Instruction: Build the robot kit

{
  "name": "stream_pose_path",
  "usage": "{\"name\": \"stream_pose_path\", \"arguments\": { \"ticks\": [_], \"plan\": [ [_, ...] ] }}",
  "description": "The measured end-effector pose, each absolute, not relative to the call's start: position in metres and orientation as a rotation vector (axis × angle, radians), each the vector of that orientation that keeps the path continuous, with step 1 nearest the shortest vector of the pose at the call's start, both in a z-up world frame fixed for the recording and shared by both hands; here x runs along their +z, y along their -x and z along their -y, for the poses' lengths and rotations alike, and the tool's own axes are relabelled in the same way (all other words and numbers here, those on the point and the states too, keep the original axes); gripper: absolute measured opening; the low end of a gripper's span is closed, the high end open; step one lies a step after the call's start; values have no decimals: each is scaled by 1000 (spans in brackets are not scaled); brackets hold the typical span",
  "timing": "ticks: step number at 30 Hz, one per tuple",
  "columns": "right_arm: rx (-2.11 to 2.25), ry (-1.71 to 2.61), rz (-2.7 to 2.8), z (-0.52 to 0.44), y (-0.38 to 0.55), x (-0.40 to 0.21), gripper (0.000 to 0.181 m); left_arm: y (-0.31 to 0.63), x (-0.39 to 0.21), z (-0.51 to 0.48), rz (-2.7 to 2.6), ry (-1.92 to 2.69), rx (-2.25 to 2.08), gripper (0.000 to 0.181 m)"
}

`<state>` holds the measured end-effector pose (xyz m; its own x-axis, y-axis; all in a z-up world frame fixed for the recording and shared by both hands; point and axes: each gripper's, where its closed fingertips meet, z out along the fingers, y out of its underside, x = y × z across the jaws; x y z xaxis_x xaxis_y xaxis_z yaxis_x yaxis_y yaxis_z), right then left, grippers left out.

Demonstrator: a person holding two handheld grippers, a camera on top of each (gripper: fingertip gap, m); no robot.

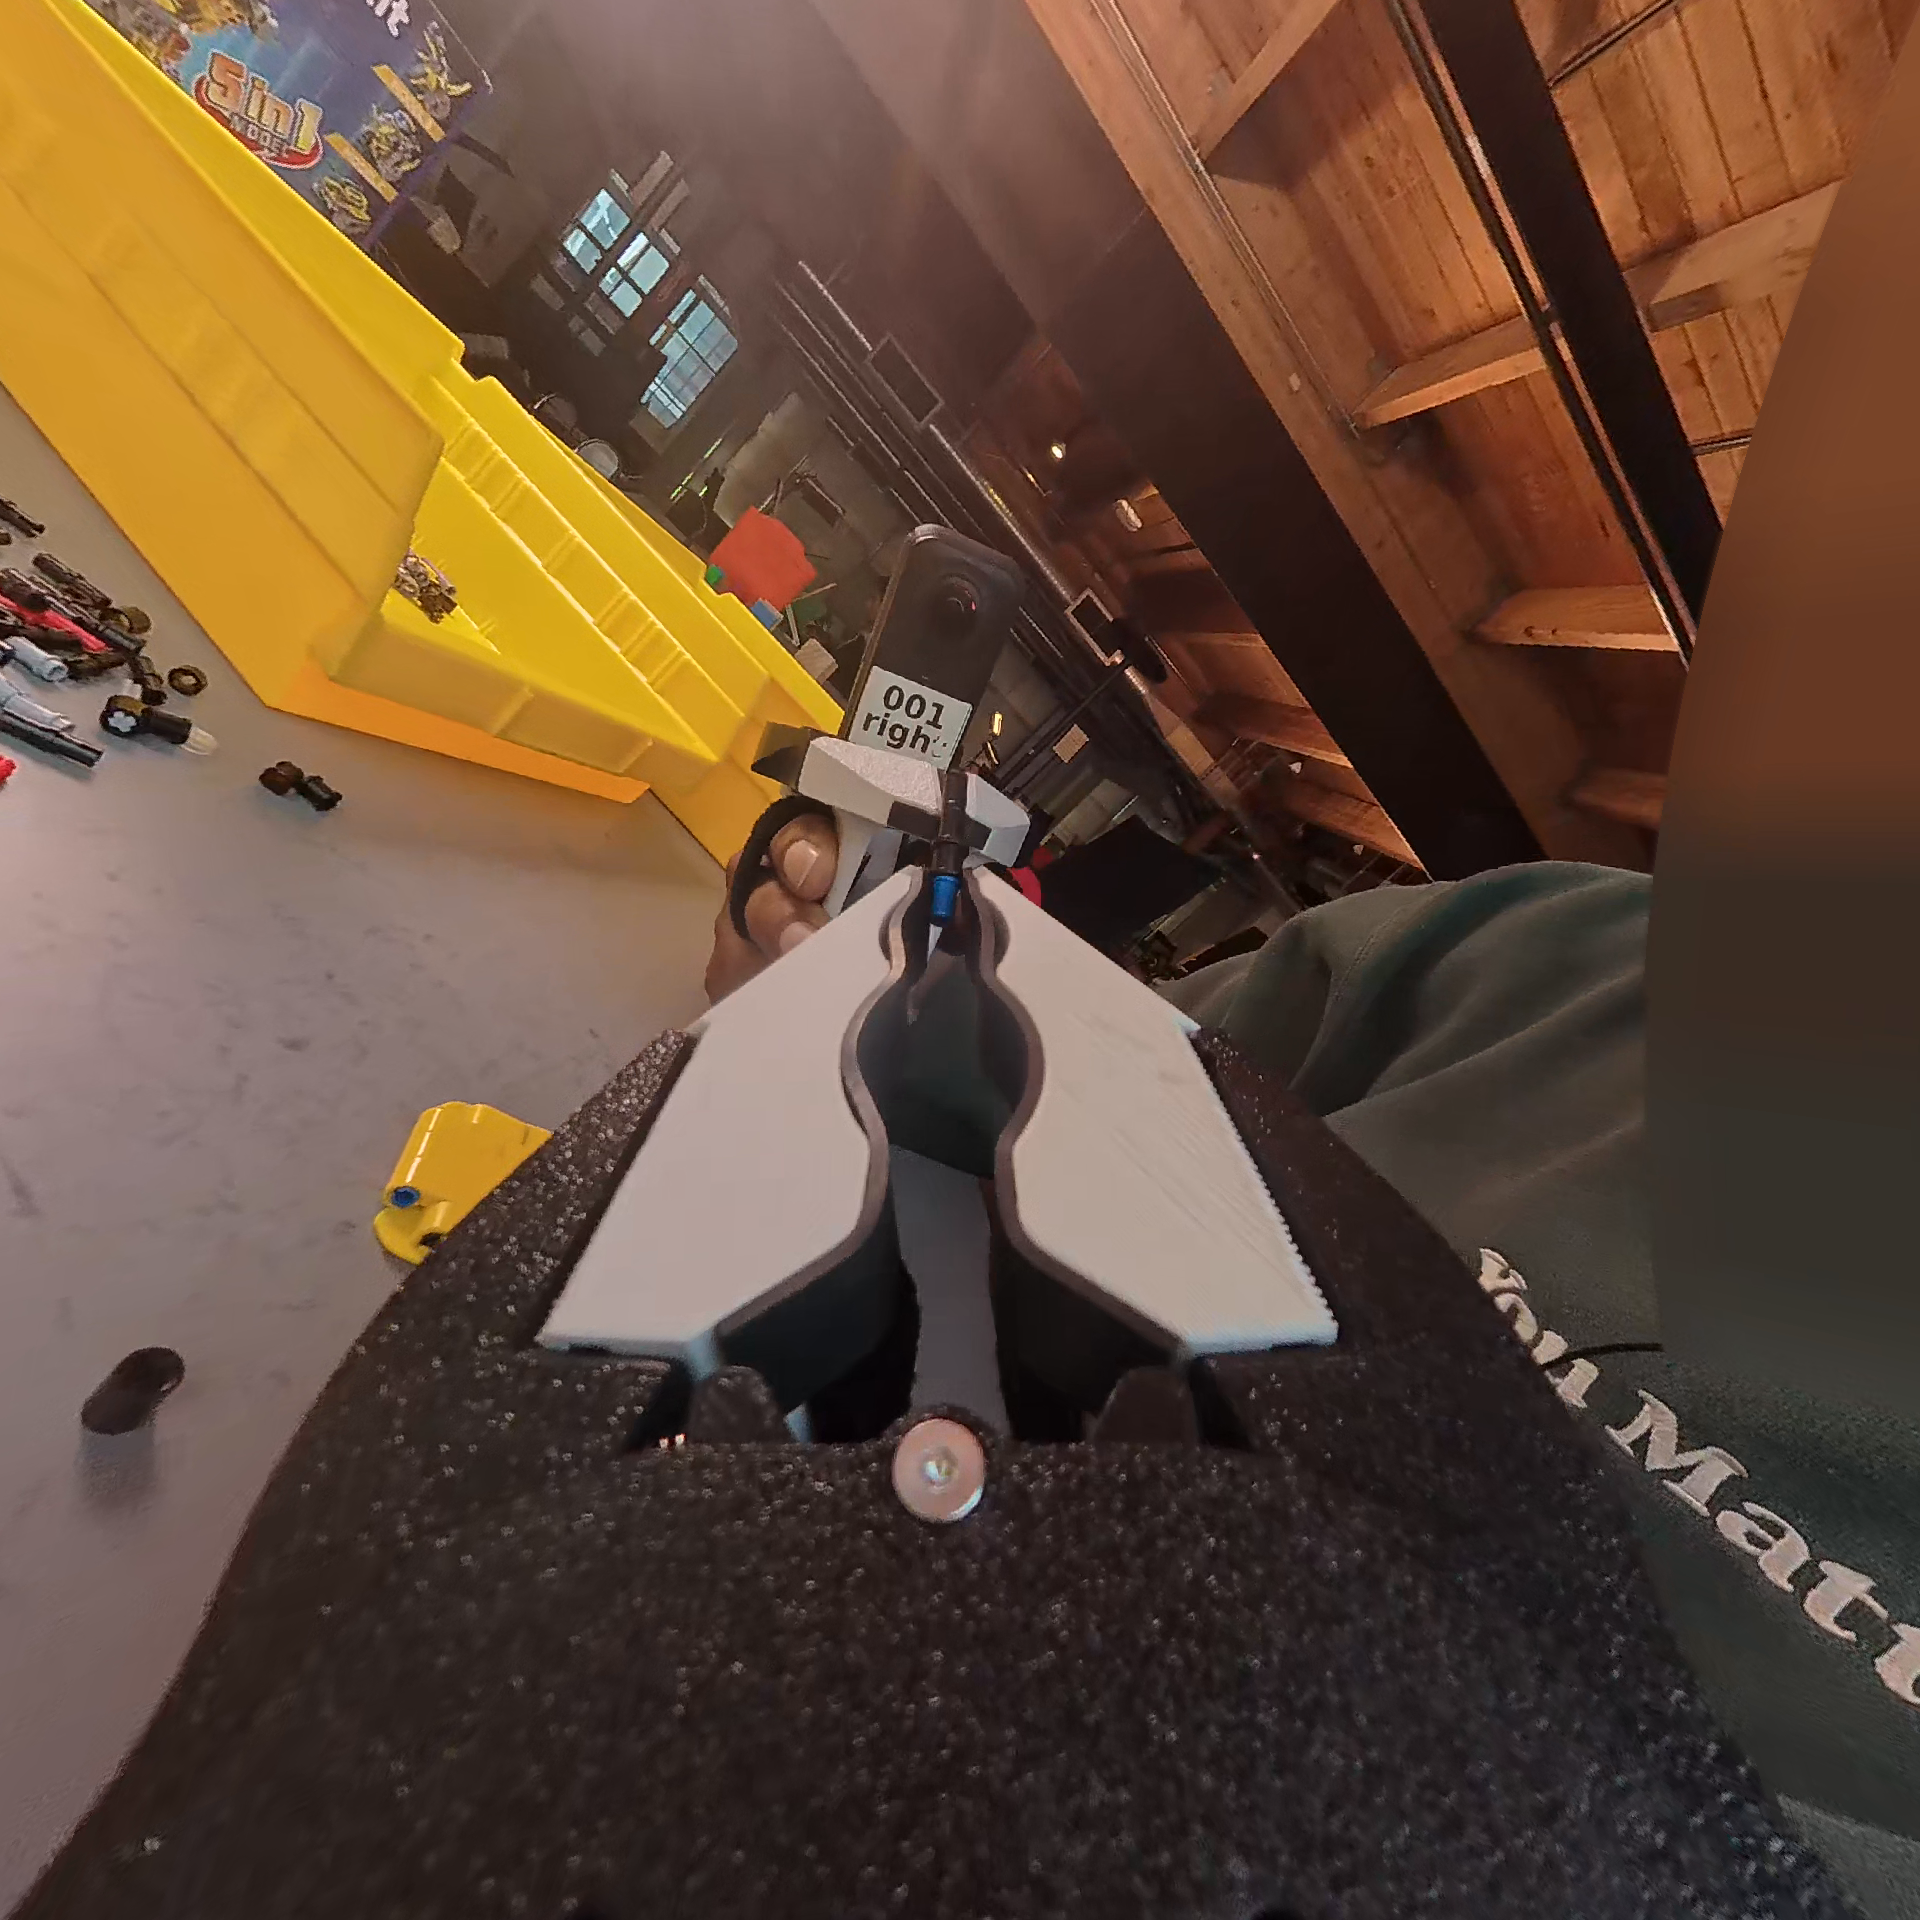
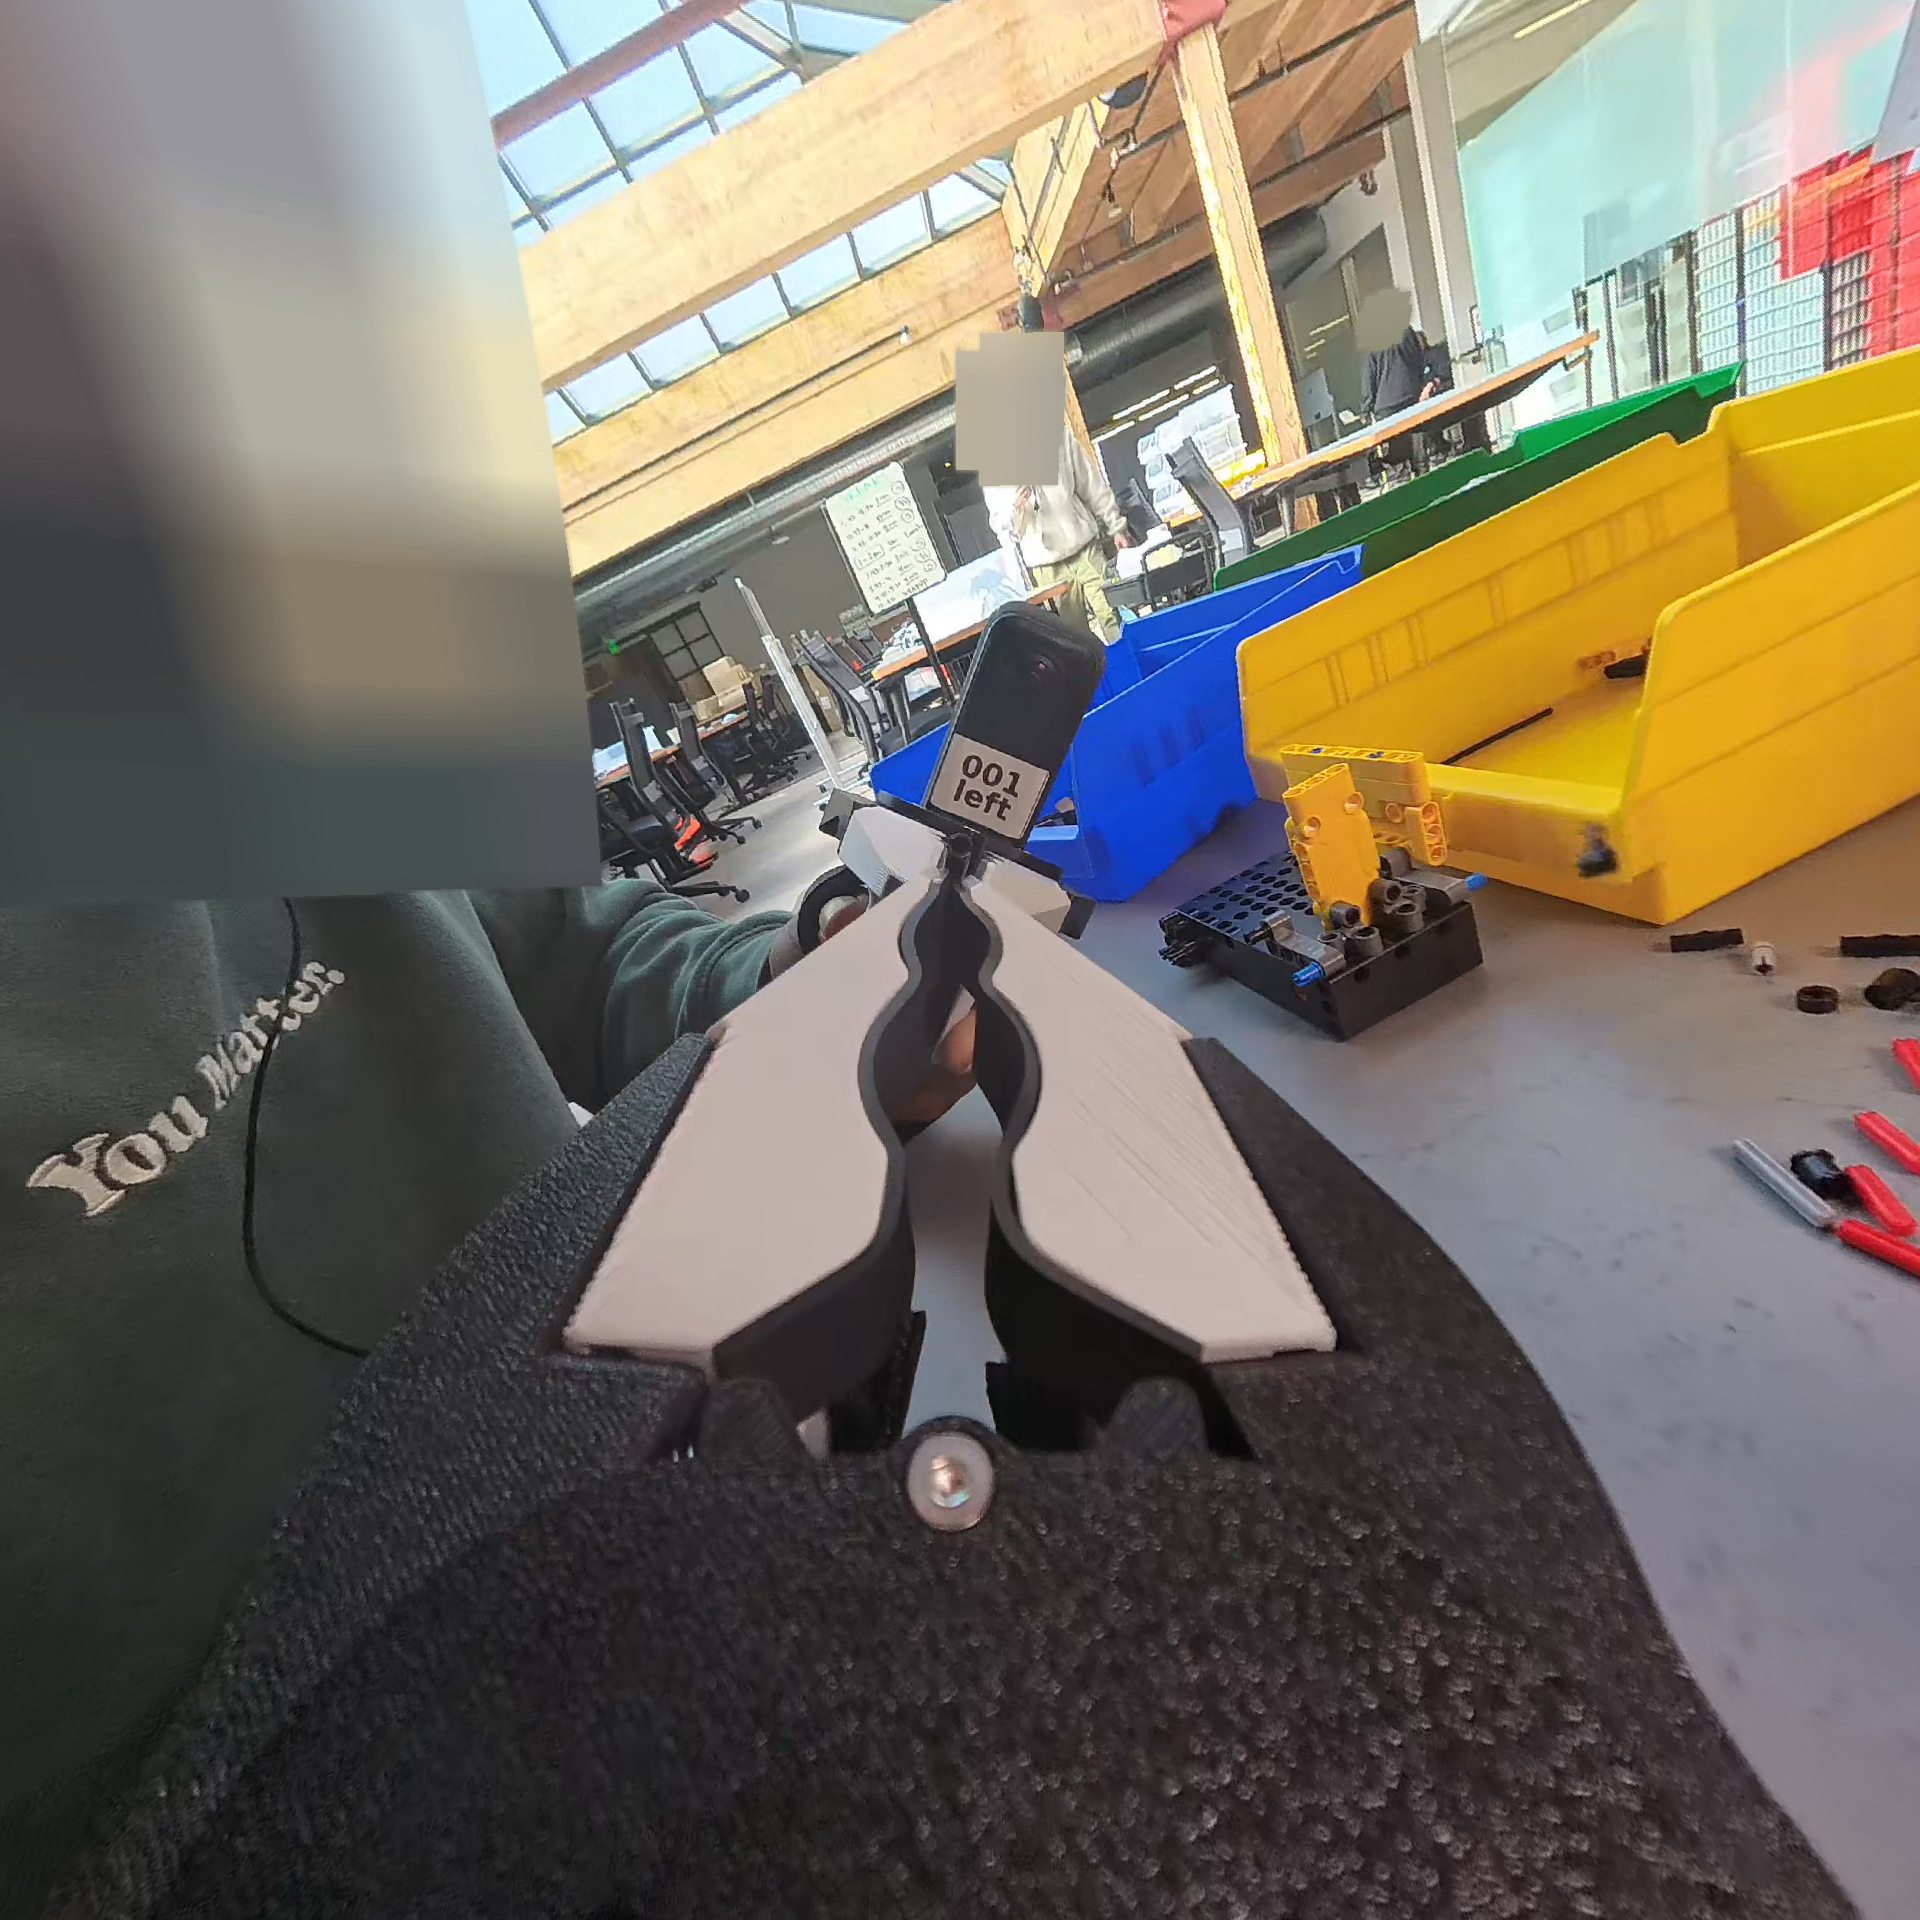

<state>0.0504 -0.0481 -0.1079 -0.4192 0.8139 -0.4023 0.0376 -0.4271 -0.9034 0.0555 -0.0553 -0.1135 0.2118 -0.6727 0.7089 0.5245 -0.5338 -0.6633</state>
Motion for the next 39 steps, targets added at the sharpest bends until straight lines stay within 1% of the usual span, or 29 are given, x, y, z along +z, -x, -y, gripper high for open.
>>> {"name": "stream_pose_path", "arguments": {
  "ticks": [6,12,16,21,25,30,37,39],
  "plan": [
    [1790,1289,1238,38,-47,-113,0,-45,-117,51,-214,1557,-1360,4],
    [1417,1410,1371,7,-25,-138,14,-6,-122,38,-267,1646,-1074,5],
    [1222,1459,1453,-17,-6,-149,18,13,-141,32,-320,1776,-896,5],
    [916,1553,1526,-62,24,-169,18,14,-172,29,-426,1928,-741,5],
    [636,1635,1536,-114,59,-177,18,7,-182,29,-468,1955,-729,5],
    [410,1788,1645,-157,97,-213,20,9,-179,30,-458,1945,-734,5],
    [416,1868,1769,-159,119,-240,21,7,-172,32,-460,1919,-768,5],
    [449,1892,1770,-157,121,-240,14,6,-171,32,-463,1915,-777,5]
  ]
}}
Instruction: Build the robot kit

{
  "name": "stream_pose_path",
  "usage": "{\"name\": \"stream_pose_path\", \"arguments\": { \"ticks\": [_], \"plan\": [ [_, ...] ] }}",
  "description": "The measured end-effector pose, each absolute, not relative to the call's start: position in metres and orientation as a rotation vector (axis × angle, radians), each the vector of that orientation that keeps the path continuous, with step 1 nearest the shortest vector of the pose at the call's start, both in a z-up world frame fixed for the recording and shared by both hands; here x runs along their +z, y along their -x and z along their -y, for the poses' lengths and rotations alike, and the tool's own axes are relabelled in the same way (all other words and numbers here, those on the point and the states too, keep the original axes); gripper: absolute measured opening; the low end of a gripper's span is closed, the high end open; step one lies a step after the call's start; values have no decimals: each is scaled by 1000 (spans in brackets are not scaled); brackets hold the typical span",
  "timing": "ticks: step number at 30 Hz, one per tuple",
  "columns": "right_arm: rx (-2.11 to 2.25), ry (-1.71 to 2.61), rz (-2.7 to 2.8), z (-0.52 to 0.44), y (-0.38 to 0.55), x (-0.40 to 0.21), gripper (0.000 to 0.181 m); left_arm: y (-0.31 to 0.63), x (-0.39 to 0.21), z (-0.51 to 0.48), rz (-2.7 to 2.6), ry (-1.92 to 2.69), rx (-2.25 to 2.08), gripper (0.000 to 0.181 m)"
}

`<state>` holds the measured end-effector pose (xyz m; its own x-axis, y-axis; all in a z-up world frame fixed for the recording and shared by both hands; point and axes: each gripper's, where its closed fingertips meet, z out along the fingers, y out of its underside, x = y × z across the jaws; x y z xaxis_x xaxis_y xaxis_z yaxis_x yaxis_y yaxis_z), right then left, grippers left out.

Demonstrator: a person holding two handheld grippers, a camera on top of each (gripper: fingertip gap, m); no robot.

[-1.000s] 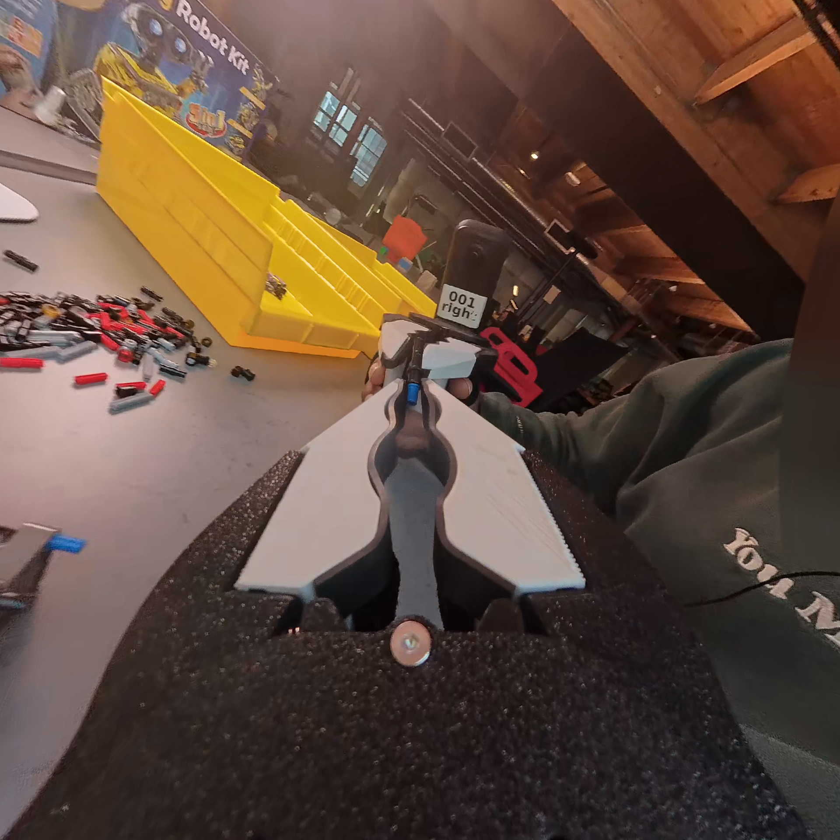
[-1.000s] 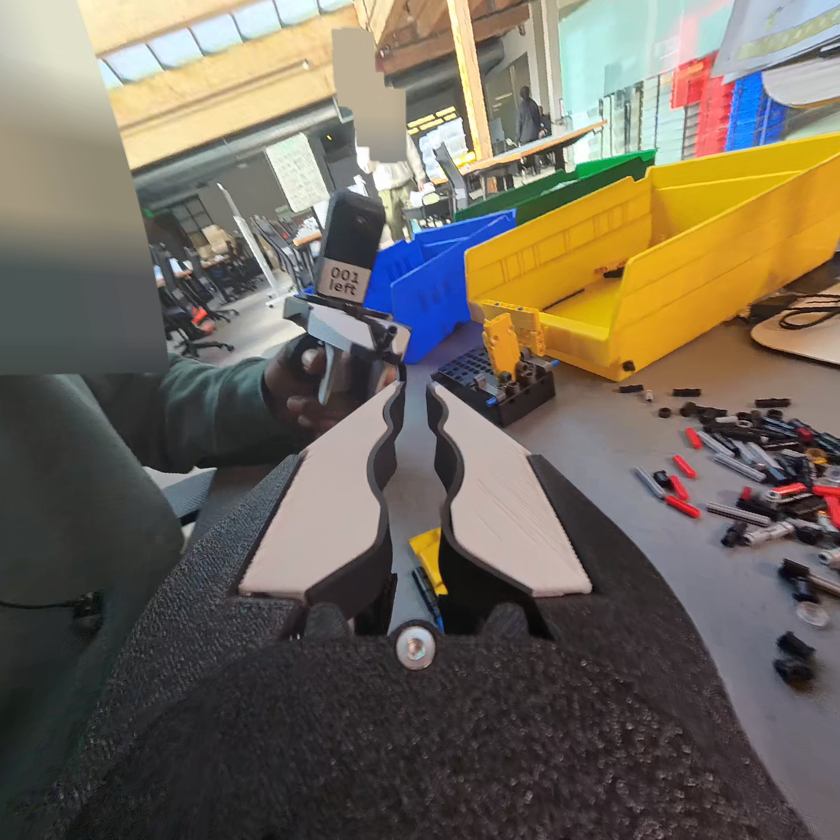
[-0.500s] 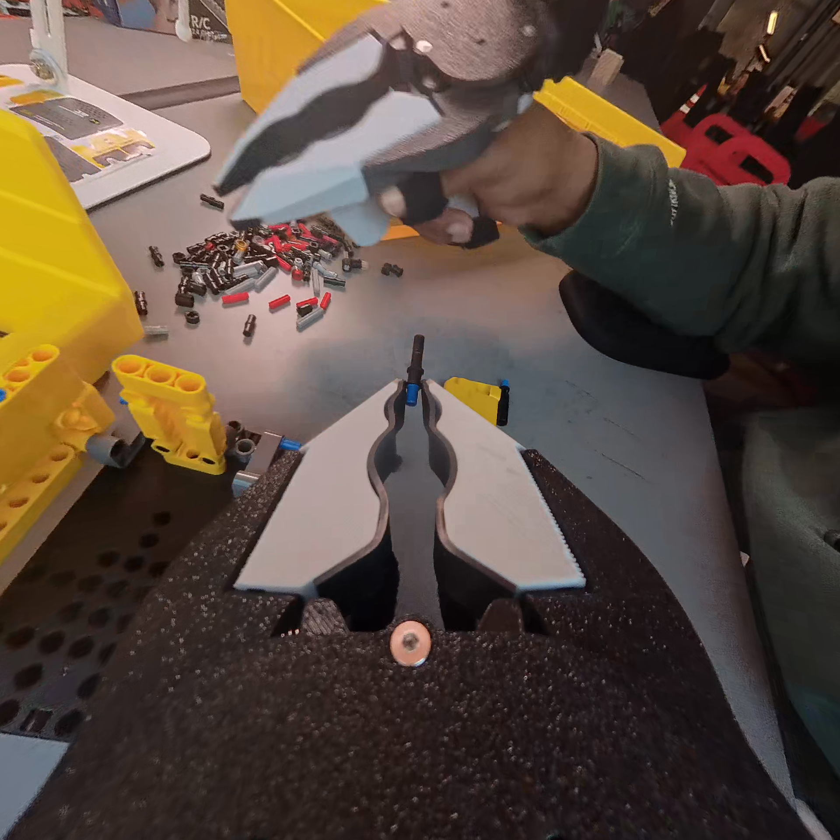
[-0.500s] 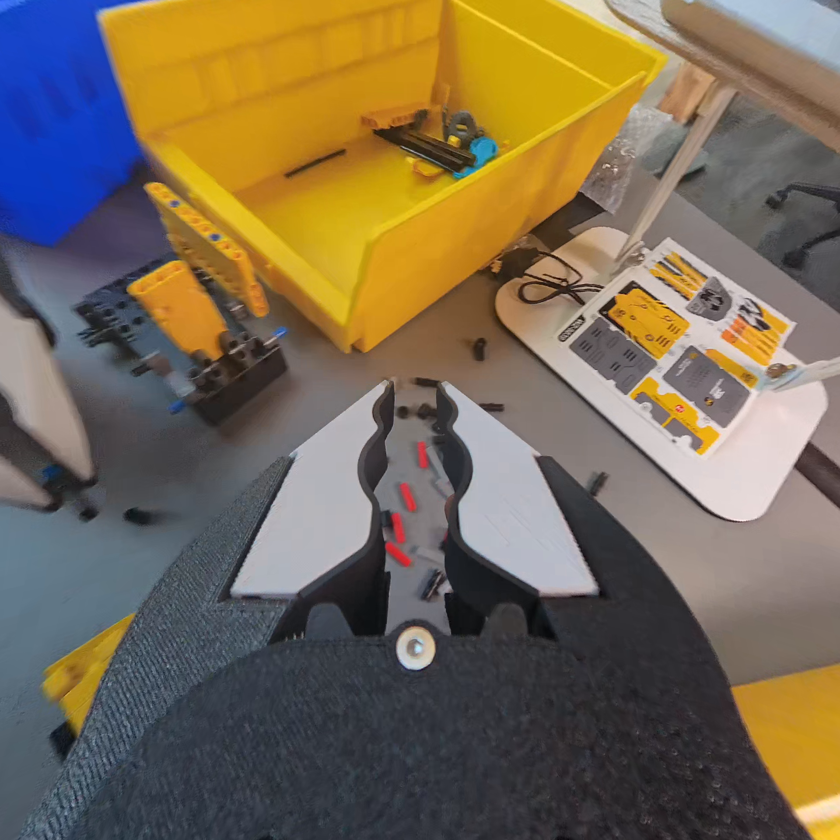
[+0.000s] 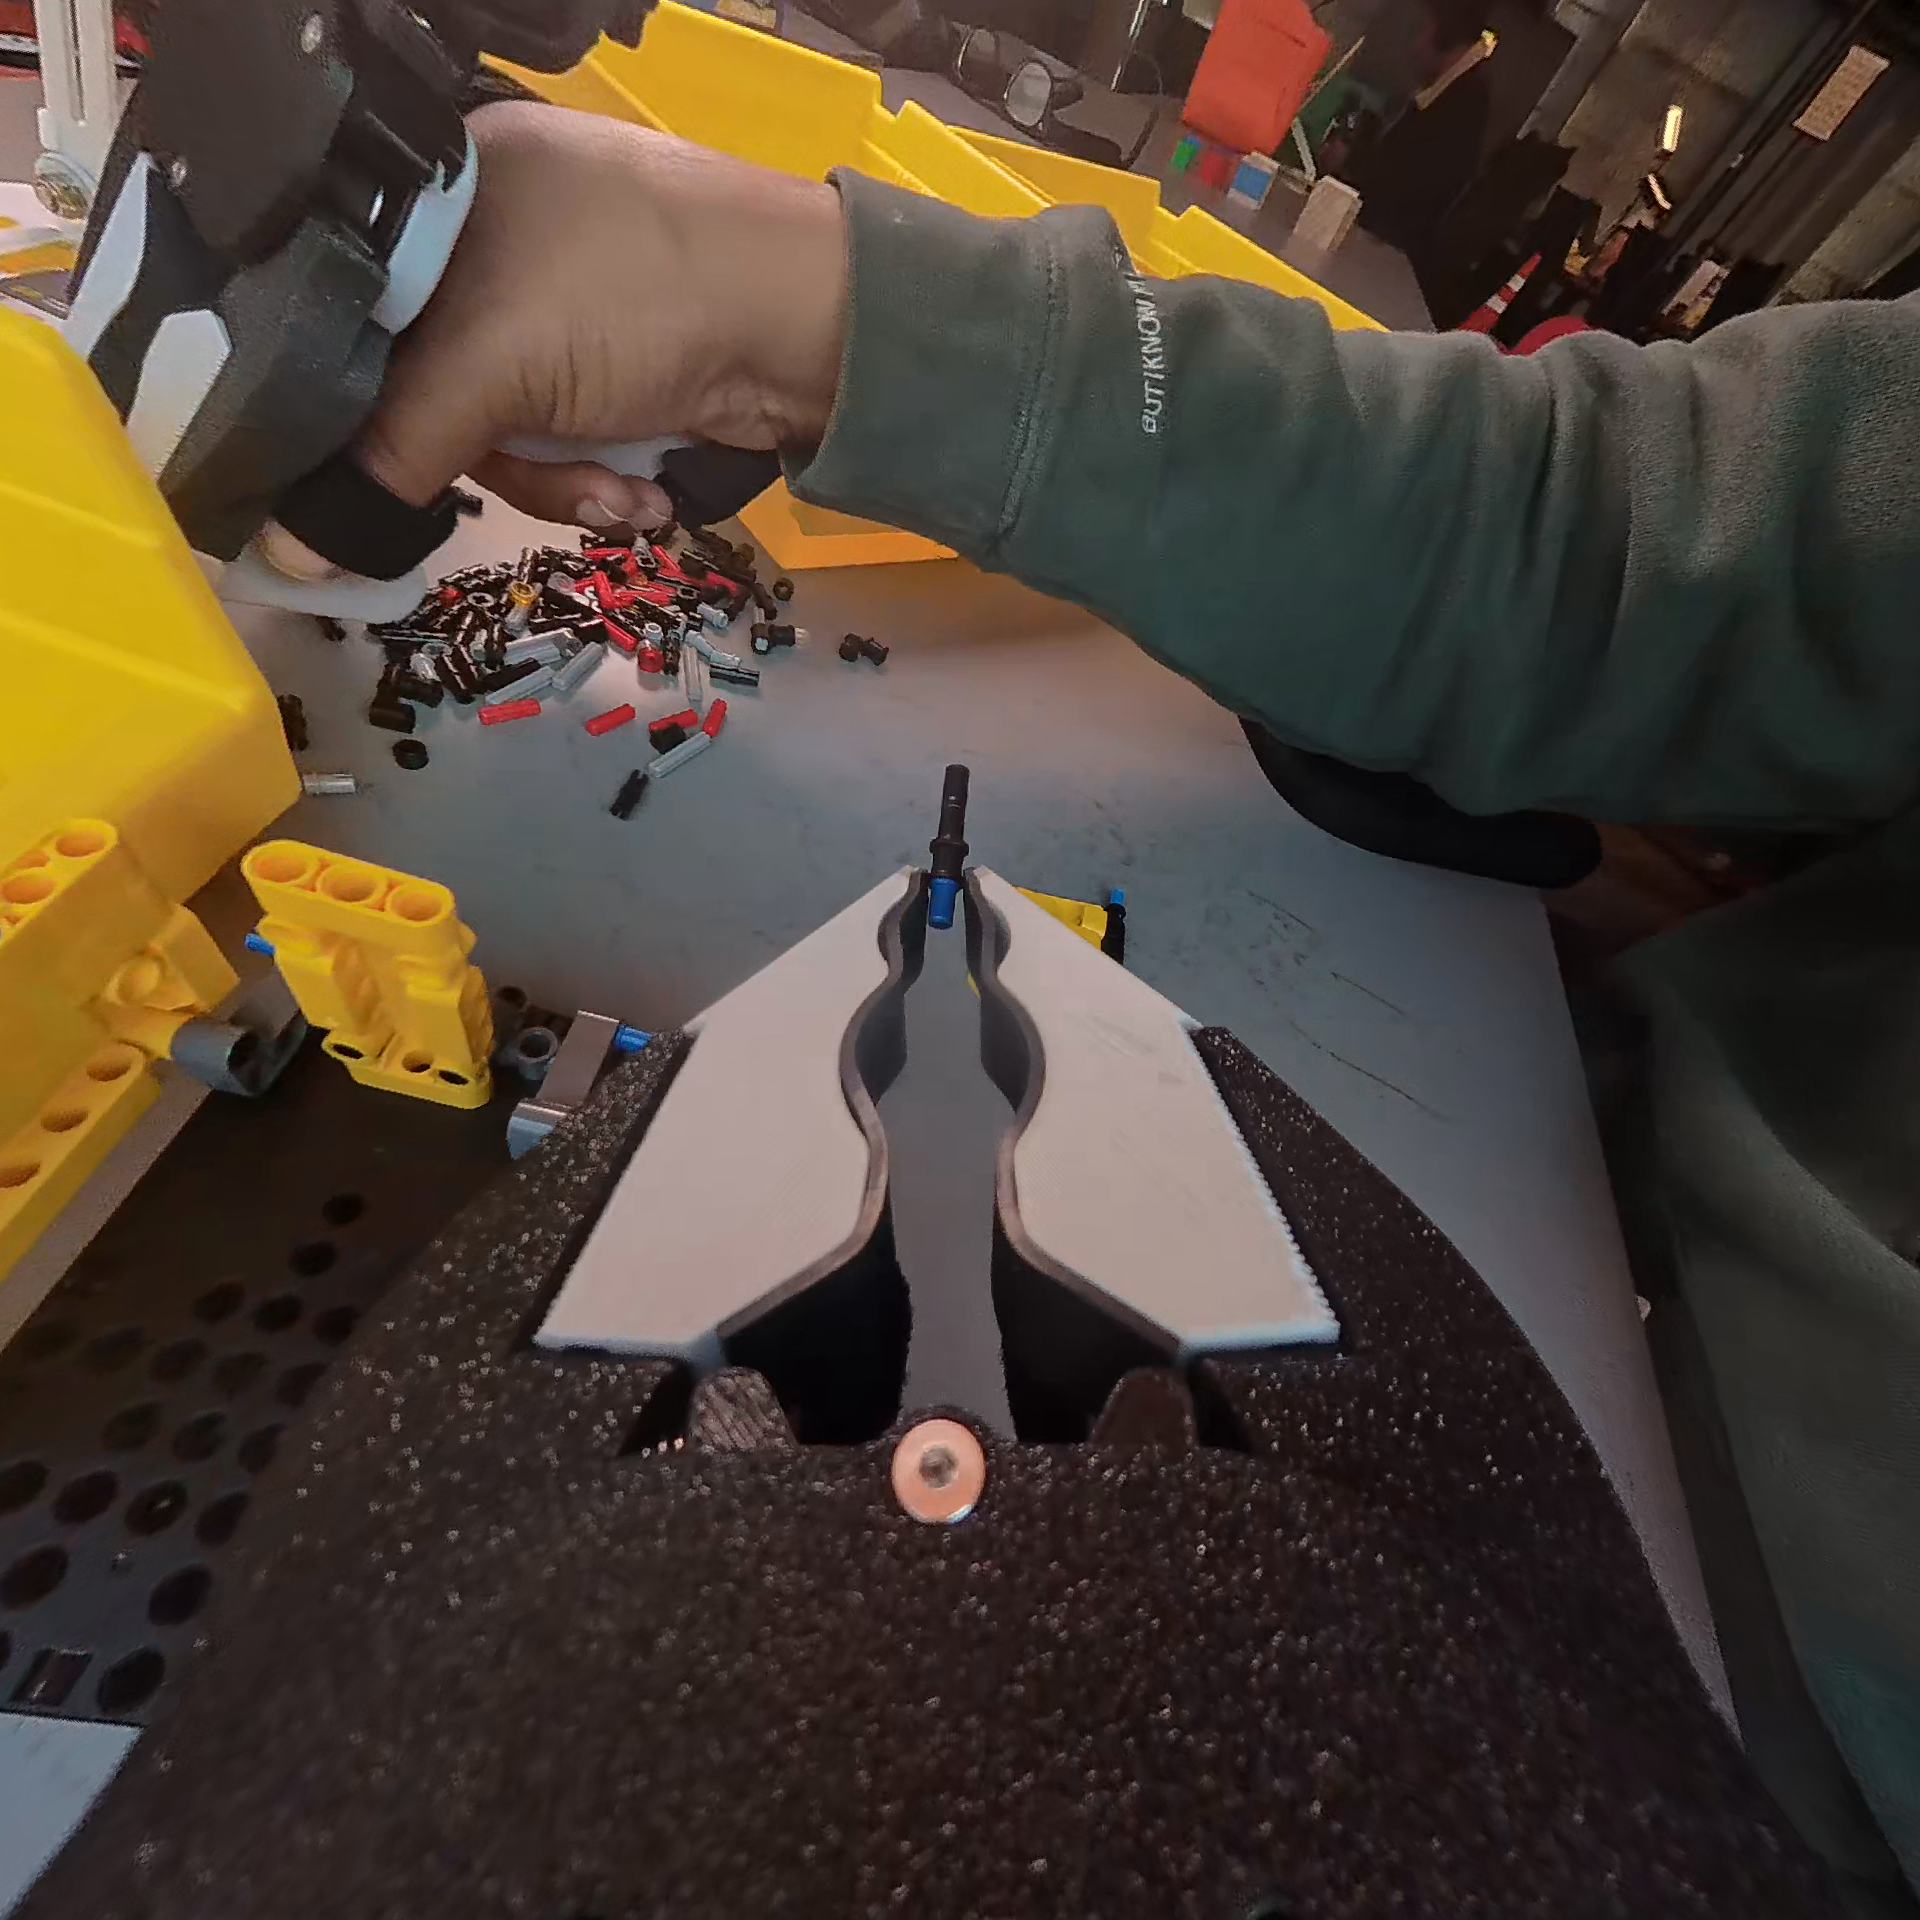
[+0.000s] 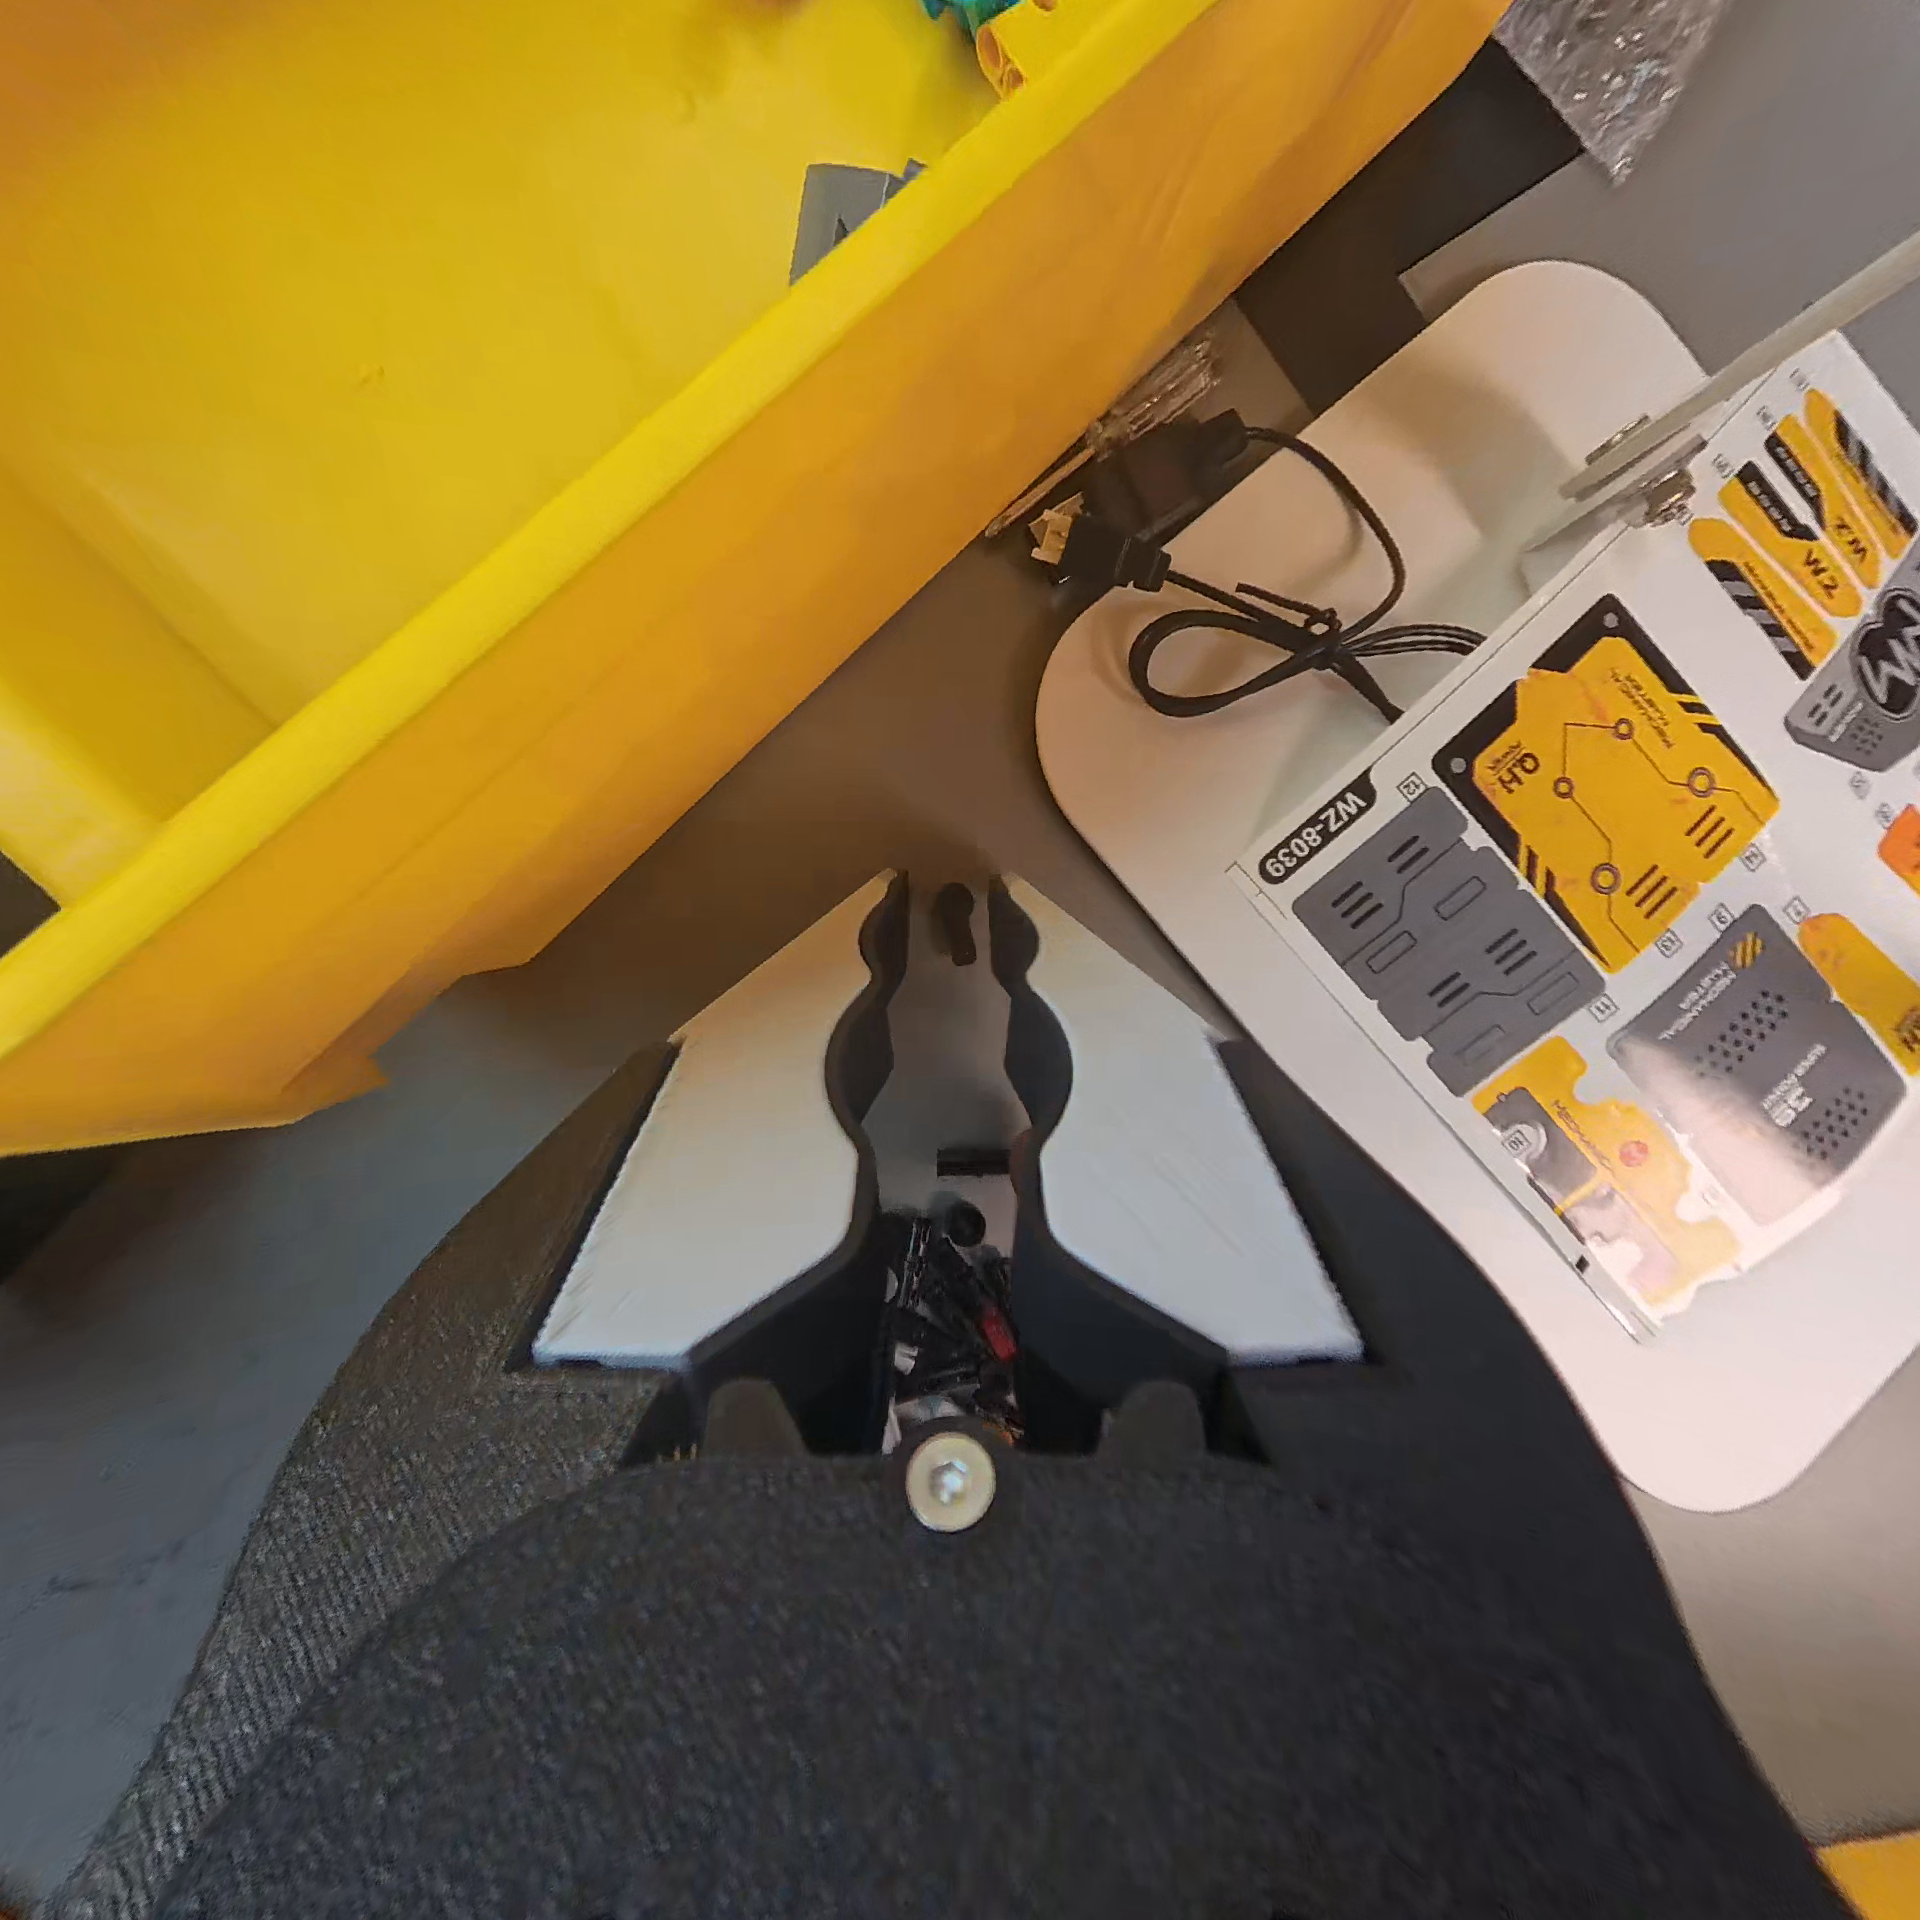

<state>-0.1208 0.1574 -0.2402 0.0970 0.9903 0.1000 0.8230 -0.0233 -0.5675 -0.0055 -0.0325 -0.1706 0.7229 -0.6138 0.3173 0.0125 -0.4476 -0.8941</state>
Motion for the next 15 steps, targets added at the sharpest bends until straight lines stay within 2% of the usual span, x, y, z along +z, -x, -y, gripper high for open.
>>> {"name": "stream_pose_path", "arguments": {
  "ticks": [1,8,15],
  "plan": [
    [474,1905,1789,-153,121,-241,7,5,-170,33,-464,1915,-778,5],
    [472,1906,1757,-152,112,-234,6,7,-167,32,-436,1908,-796,5],
    [926,1783,1739,-78,71,-174,6,5,-164,34,-444,1896,-794,5]
  ]
}}
